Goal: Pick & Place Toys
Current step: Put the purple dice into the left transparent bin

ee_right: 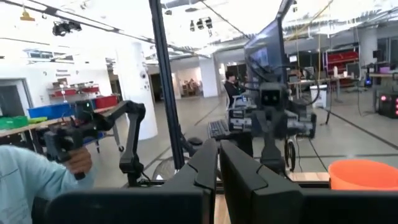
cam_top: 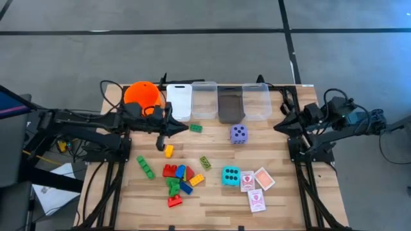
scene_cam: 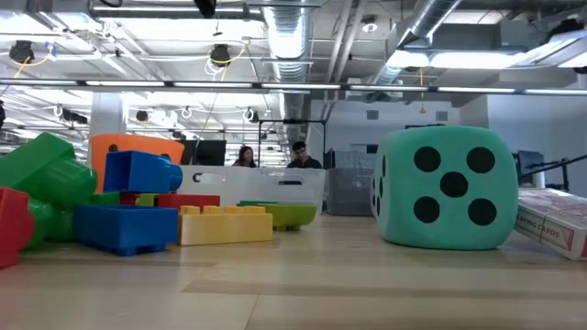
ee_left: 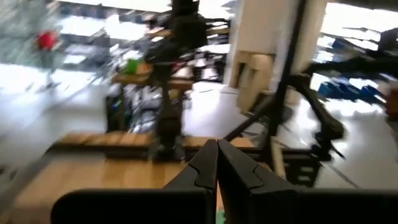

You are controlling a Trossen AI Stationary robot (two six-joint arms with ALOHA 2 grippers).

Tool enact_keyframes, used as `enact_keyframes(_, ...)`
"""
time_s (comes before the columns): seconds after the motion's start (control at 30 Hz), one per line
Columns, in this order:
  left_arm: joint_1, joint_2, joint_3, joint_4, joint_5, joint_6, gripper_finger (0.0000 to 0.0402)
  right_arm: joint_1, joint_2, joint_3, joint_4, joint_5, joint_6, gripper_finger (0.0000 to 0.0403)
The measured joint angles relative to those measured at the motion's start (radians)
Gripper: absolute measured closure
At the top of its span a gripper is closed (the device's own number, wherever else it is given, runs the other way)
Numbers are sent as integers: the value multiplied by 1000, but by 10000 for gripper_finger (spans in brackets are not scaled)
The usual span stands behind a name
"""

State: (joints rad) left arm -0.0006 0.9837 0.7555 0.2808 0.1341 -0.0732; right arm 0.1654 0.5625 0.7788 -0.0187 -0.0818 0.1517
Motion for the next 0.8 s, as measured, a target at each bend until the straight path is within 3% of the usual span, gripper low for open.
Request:
enact_keyframes(0.13, -1, -81, 0, 14, 40, 82, 402, -3, 77, -1, 72, 23, -1, 387)
enact_keyframes(0.27, 0, -209, 0, -29, 5, 187, 402, -5, 194, -1, 211, 106, 45, 387)
enact_keyframes(0.4, 0, -308, 0, -102, -13, 170, 402, -5, 309, 1, 308, 108, 42, 387)
enact_keyframes(0.67, 0, -384, 0, -213, 30, 129, 402, 57, 435, 101, 254, 116, 93, 390)
enact_keyframes(0.8, 0, -389, 0, -261, 30, 36, 402, 115, 451, 191, 56, 117, 100, 390)
